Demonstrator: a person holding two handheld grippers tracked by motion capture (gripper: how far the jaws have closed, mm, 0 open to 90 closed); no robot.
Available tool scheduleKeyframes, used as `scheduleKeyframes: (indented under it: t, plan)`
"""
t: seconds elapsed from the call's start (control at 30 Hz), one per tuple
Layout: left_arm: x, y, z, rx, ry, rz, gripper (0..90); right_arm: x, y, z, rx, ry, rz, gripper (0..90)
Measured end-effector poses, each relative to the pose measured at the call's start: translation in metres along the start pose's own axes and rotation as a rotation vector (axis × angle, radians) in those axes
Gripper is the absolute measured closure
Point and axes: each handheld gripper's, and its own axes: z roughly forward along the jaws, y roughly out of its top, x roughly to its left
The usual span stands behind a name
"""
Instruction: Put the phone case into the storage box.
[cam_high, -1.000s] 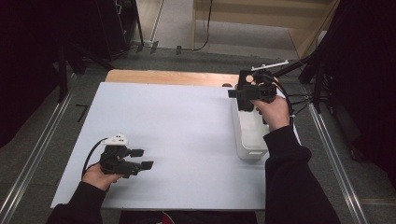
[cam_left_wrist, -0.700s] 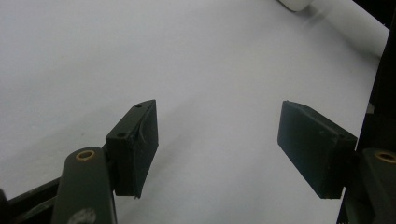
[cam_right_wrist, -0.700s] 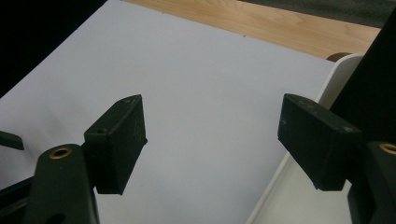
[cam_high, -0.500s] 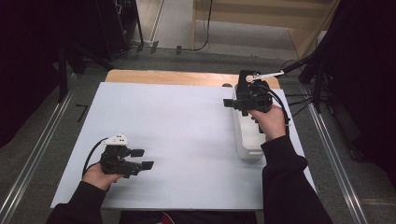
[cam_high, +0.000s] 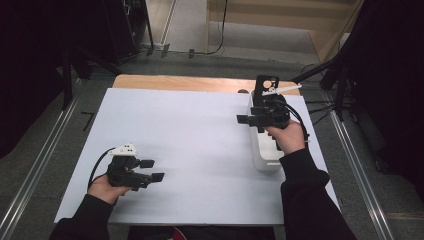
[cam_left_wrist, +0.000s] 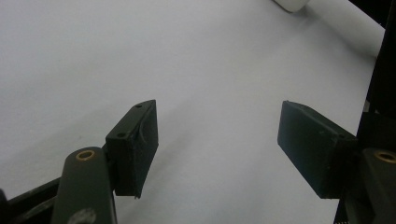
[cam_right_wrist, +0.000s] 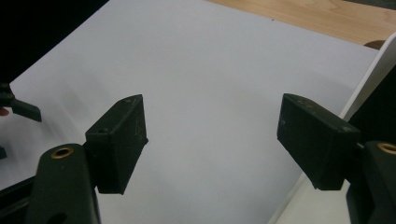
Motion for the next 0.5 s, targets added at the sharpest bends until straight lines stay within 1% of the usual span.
scheduleKeyframes:
  t: [0.1, 0.5]
  plan:
    - [0.000, 0.000, 0.000, -0.001, -0.001, 0.001, 28.5, 0.004, -0.005, 0.000, 0.012, 0.008, -0.009, 22.5]
    - [0.000, 0.000, -0.001, -0.003, 0.000, 0.003, 28.5, 0.021, -0.025, 0.000, 0.010, 0.041, -0.062, 22.5]
